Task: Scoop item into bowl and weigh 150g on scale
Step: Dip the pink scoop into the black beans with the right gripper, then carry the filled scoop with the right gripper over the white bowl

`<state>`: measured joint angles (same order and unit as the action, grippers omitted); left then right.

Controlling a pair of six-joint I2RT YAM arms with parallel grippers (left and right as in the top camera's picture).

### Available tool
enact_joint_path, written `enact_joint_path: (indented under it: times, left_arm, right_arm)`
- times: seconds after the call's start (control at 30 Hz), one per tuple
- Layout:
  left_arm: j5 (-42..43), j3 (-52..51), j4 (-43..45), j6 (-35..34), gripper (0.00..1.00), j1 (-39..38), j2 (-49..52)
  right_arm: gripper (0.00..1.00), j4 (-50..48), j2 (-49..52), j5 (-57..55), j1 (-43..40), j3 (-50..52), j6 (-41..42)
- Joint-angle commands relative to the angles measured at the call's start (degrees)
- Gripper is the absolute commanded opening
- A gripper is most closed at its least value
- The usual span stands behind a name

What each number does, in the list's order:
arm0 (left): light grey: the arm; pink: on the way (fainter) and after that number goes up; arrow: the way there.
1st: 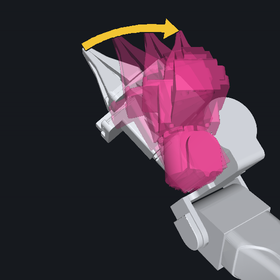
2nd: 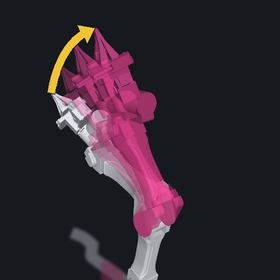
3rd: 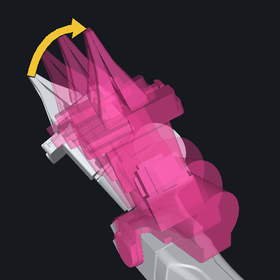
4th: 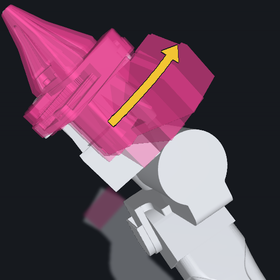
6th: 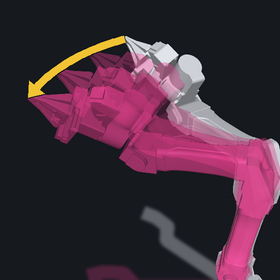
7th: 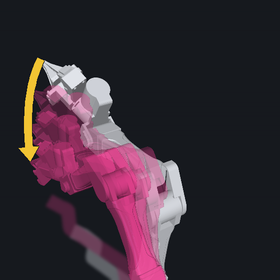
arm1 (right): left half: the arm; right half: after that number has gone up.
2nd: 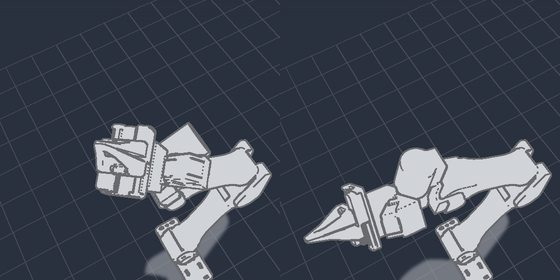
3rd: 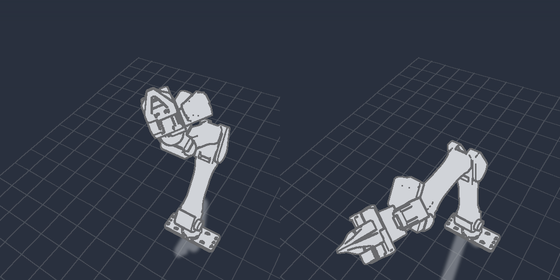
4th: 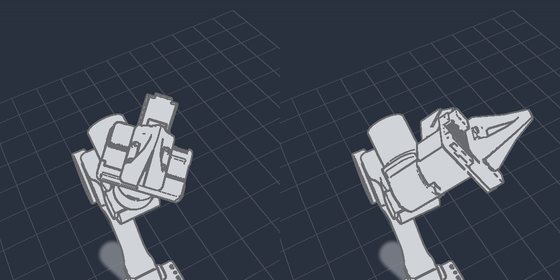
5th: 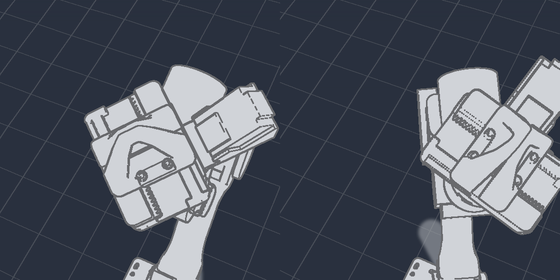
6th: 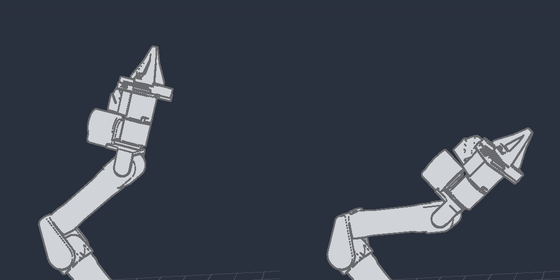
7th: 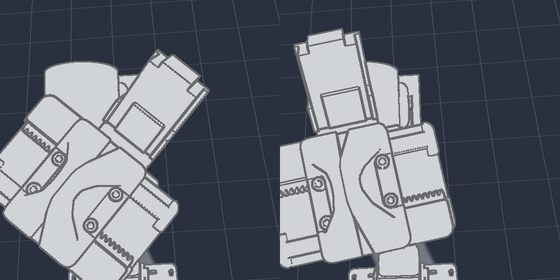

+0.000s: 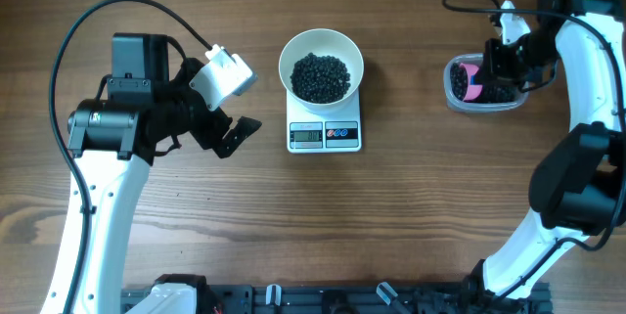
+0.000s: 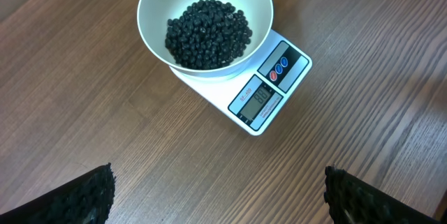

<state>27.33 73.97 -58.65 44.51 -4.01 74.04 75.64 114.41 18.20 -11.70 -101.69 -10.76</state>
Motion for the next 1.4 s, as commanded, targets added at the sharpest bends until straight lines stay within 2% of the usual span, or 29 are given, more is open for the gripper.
enact_joint_path:
  times: [0.0, 0.2, 0.43, 0.6, 1.07, 1.23, 1.37]
  left_arm:
    - [0.3, -0.5, 0.1, -0.3, 1.0, 0.0, 0.2]
    - [0.2, -0.5, 0.1, -0.3, 1.0, 0.0, 0.2]
    - [0.2, -0.5, 0.1, -0.3, 1.0, 0.0, 0.2]
    - [0.2, -0.5, 0.1, -0.3, 1.0, 0.0, 0.2]
    - [0.2, -0.5, 0.1, -0.3, 1.0, 0.0, 0.2]
    - [0.2, -0.5, 0.1, -0.3, 1.0, 0.0, 0.2]
    - [0.2, -0.5, 0.1, -0.3, 1.0, 0.0, 0.2]
  right_arm:
    - [0.04, 1.1, 0.5, 4.9, -2.1, 0.5, -1.1]
    - [0.04, 1.1, 0.5, 8.0, -8.7, 0.5, -1.8]
    - [0.04, 2.5, 0.5, 22.3, -18.8, 0.5, -8.7]
    - [0.04, 3.9, 0.5, 31.3, -22.3, 0.5, -11.8]
    - [0.04, 4.6, 0.5, 45.9, -22.0, 0.5, -13.2]
    - [0.04, 4.3, 0.5, 46.4, -16.3, 0.3, -12.7]
    - [0.04, 0.8, 0.5, 46.2, -11.1, -0.6, -7.9]
